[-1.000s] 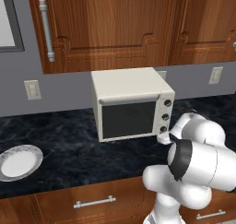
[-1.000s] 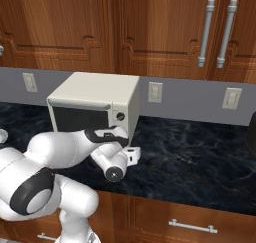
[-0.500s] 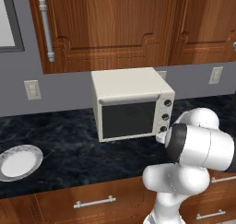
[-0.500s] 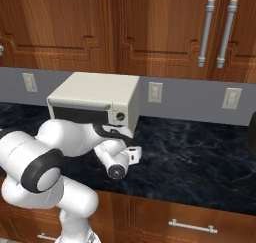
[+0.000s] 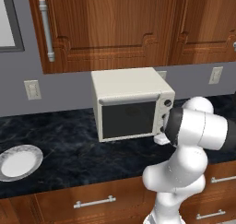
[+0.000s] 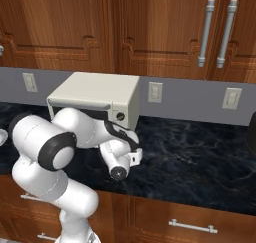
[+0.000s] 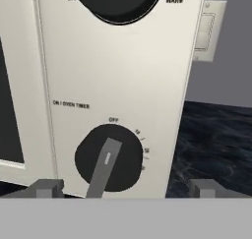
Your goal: Pick up the bagel from the plate, place it on the toaster oven rack, close the door, and set the timer.
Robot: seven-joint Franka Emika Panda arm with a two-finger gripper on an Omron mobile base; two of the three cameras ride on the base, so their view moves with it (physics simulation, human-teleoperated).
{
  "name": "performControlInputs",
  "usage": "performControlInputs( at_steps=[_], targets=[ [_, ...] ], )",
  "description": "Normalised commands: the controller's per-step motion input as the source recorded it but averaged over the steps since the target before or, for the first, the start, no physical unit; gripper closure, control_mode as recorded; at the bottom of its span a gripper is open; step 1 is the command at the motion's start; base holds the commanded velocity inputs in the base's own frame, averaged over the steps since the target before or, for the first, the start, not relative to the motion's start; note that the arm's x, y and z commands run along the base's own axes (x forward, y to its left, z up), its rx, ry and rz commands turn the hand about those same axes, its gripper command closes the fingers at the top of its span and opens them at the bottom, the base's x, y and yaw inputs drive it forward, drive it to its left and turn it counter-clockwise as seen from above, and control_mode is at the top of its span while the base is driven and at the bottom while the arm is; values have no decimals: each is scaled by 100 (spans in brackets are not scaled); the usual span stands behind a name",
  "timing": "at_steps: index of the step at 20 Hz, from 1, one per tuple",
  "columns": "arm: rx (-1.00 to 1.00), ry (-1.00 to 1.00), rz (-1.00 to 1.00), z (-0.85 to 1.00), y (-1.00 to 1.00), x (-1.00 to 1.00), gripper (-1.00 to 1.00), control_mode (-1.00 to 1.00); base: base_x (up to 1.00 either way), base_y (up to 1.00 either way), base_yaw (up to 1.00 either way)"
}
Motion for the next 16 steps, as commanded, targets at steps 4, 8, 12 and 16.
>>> performControlInputs(
  at_steps=[4, 8, 12, 16],
  targets=[
    [0, 1, -5, 6, 0, 24, -100, -100, 0, 0, 0],
    [0, 4, -5, 23, -6, 13, -100, -100, 0, 0, 0],
    [0, 3, -4, 10, -14, 9, -100, -100, 0, 0, 0],
    [0, 1, -2, 4, -27, 2, -100, -100, 0, 0, 0]
  ],
)
